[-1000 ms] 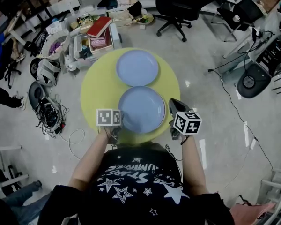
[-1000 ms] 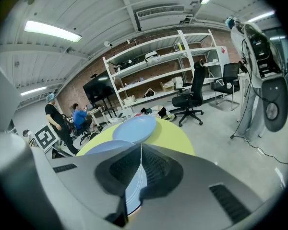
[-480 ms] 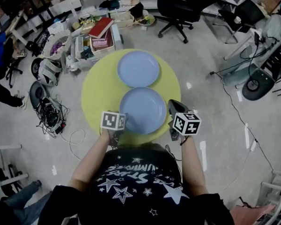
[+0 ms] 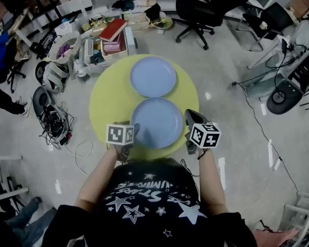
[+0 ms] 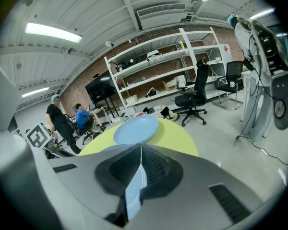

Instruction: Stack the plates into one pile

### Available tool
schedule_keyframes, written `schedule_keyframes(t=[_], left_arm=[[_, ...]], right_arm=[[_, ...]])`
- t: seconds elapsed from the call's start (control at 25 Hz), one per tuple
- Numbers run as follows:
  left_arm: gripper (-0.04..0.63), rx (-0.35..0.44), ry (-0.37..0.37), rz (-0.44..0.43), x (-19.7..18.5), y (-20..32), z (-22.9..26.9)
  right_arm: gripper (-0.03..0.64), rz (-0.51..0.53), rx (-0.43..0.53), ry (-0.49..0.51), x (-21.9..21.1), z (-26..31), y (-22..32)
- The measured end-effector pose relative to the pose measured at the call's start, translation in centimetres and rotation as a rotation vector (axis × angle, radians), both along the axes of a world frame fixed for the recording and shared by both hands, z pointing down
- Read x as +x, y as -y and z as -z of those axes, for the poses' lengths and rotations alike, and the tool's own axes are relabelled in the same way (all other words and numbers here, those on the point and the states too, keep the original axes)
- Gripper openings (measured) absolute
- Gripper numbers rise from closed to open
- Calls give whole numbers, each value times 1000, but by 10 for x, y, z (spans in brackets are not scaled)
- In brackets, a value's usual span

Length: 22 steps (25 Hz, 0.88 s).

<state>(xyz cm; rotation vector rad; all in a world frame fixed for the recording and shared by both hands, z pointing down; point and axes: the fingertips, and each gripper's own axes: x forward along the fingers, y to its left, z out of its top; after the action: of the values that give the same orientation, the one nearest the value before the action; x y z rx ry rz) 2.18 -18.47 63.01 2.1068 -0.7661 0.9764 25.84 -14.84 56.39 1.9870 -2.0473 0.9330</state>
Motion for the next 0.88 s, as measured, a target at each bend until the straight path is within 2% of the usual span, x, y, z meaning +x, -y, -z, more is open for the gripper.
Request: schedule_keyframes(t=[0.2, 0.4, 0.6, 0.76, 0.88], left_arm=[[186, 75, -15, 17, 0, 13, 15], [91, 185, 14, 59, -7, 32, 24], [62, 239, -4, 116, -11, 46, 31], [48, 272, -25, 171, -13, 53, 35], [46, 276, -40, 208, -13, 61, 37]], right_arm=[[16, 1, -9, 10, 3, -5, 9], [15, 37, -9, 16, 9, -7, 31], [15, 54, -16, 40, 14, -11, 56], [16, 27, -34, 123, 25, -23, 76], [17, 20, -89, 172, 33, -34, 90]])
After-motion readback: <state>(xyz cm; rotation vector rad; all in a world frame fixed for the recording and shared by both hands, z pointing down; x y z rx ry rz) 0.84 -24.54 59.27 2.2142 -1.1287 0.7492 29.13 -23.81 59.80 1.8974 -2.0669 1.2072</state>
